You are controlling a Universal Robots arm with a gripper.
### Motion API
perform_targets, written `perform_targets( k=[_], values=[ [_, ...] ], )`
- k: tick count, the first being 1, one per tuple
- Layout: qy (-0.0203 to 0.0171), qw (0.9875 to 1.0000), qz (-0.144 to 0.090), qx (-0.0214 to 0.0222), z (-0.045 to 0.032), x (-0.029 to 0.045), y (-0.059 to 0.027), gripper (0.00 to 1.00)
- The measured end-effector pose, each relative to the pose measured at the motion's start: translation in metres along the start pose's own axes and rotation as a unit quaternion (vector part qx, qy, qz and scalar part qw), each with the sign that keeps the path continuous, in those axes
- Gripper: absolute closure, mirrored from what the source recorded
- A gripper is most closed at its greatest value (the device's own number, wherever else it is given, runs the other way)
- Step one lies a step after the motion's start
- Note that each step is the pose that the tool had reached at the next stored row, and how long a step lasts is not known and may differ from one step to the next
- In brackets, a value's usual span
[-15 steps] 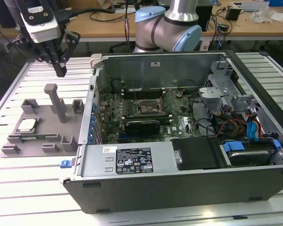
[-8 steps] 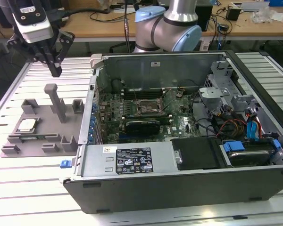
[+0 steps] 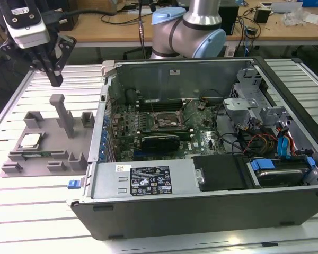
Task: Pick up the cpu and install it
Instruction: 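Reach for the cpu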
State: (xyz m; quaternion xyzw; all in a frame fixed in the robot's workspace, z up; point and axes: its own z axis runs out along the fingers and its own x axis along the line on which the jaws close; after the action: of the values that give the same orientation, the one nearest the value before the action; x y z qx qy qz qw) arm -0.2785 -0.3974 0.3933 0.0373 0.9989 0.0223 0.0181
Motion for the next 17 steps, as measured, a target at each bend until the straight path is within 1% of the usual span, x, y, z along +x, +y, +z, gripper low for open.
perform_targets(
  k=[3,7,9,12,17],
  values=[
    [-0.0002,1.0000,0.000,0.0000,-0.0002,0.0067,-0.0002,0.89],
    [-0.0006,1.0000,0.000,0.0000,0.0002,0.0175,0.0002,0.89],
    [-0.0007,1.0000,0.000,0.0000,0.0019,0.0241,0.0009,0.89],
    [-0.0006,1.0000,0.000,0.0000,0.0055,0.0302,0.0022,0.89],
    [-0.0006,1.0000,0.000,0.0000,0.0112,0.0383,0.0042,0.89]
  ],
)
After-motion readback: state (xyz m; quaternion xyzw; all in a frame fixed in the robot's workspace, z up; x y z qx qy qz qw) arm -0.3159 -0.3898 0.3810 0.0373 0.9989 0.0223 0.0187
